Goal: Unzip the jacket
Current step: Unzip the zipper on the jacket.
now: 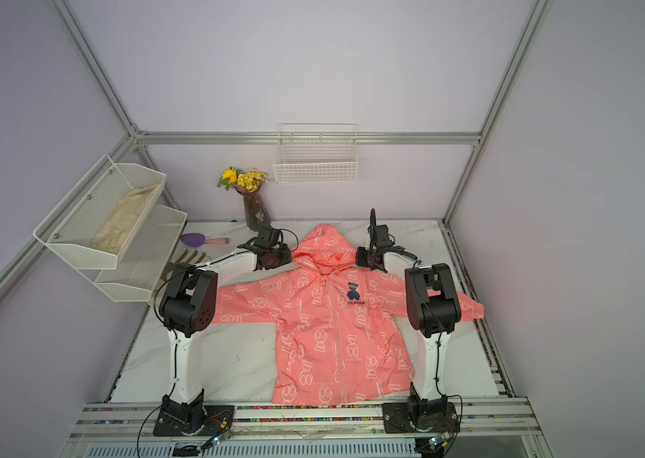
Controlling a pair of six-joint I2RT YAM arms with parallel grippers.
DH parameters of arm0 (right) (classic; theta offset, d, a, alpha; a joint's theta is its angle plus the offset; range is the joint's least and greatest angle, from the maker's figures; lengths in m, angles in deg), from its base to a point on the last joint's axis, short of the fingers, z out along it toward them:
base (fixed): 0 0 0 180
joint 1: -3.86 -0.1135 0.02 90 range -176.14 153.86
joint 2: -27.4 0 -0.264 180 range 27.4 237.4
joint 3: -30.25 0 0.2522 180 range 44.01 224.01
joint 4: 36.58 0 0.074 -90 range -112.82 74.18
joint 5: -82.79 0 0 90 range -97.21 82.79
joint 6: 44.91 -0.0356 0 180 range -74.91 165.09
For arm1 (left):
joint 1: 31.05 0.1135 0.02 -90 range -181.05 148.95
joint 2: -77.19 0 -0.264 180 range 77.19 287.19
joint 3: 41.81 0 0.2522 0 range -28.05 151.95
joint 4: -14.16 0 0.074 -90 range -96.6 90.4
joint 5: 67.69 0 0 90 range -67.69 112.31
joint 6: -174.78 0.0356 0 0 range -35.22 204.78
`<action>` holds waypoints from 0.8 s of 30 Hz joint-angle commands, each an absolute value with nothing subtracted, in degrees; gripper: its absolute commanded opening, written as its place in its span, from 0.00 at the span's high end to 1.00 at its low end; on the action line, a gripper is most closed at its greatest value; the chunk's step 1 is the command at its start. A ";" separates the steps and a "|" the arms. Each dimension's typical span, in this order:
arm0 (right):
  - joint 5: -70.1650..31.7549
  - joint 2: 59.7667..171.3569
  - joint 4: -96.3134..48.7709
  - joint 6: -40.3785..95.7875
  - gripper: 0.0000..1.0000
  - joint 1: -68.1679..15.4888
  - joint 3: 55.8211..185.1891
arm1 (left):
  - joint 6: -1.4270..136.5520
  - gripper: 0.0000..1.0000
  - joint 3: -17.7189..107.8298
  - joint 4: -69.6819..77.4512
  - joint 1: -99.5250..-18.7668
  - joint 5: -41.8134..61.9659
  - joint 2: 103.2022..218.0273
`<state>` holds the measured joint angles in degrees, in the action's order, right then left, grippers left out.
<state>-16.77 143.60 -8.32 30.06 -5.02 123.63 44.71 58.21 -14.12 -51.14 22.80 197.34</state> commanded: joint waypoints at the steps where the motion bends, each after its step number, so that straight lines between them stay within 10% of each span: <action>1: -20.93 136.43 -3.35 25.75 0.64 -3.87 121.99 | 41.79 0.64 51.77 -5.25 -50.56 26.64 185.44; 16: -37.35 138.59 -7.11 17.09 0.71 -3.81 128.85 | 47.86 0.61 53.14 -11.02 -50.64 12.28 183.22; 24: -38.15 144.77 -13.83 10.05 0.85 -3.86 134.96 | 44.13 0.76 58.64 -9.76 -50.56 13.38 185.78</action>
<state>-36.68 141.48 -8.34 14.61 -4.10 131.63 45.84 54.19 -11.52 -50.93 13.73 183.71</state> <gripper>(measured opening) 0.170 0.257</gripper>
